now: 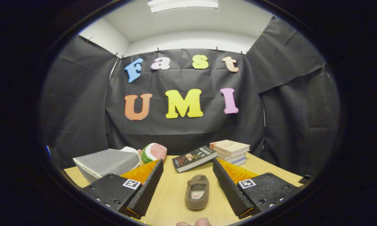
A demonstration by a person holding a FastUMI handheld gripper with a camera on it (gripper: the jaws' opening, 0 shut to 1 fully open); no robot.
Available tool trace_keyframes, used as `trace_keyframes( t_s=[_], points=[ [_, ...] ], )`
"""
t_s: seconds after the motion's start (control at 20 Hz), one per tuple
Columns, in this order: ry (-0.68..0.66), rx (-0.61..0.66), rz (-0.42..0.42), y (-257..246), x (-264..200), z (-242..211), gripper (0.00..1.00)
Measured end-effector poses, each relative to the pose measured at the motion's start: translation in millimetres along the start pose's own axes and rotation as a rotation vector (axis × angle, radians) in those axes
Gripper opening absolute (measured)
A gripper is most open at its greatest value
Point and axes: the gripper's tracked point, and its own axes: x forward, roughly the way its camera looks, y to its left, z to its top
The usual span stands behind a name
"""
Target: Open the storage box then place both shoes into the box .Put the left shoe in first, then the right shoe, with the right side of both shoes facing outward in a uniform manner.
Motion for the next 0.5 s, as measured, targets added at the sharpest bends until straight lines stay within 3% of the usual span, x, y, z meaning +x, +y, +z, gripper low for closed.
trace_keyframes(
  t_s=[0.5],
  points=[
    [-0.004,0.025,0.021,8.3,5.7,2.2,0.97]
  ],
)
